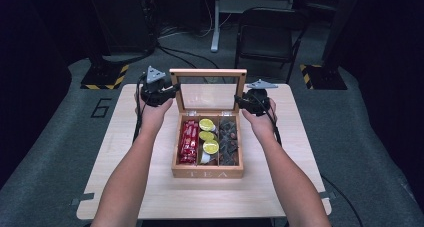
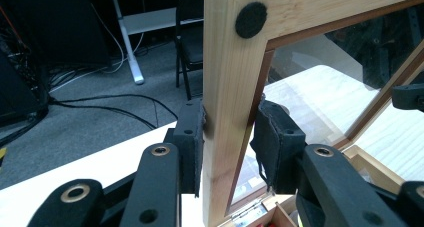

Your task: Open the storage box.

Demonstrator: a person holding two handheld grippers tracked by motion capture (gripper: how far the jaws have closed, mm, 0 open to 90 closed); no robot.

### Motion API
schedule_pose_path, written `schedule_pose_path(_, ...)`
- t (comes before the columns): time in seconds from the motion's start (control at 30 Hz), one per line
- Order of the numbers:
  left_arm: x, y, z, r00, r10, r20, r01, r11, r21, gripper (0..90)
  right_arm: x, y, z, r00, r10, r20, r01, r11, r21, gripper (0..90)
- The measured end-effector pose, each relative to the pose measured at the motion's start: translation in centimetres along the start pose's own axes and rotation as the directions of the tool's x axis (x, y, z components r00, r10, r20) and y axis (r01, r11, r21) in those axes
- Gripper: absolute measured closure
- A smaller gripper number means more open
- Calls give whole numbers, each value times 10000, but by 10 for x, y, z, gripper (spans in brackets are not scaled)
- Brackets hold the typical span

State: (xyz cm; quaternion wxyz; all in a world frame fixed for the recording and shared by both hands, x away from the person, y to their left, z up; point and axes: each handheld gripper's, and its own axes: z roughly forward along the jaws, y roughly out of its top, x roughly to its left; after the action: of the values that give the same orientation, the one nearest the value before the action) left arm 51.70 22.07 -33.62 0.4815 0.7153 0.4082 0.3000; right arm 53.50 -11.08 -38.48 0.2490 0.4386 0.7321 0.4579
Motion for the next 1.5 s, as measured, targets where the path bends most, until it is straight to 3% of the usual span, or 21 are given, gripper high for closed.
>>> schedule_pose_path(0.27,1,1,2,10000,-52,-28,52,10000,-7,652,-1,0,2,10000,-36,42,36,10000,-31,640)
schedule_pose_path(0.47,2,1,4,9998,-165,-63,164,9998,-95,652,-1,-1,4,9995,289,82,-289,9996,41,627)
schedule_pose_path(0.57,2,1,5,9998,-195,-80,194,9998,-73,652,0,-2,7,9999,57,161,-61,9997,252,617)
schedule_pose_path(1.5,7,5,15,9992,-372,-154,372,9993,-13,652,-4,-3,19,9995,-106,303,89,9984,564,647)
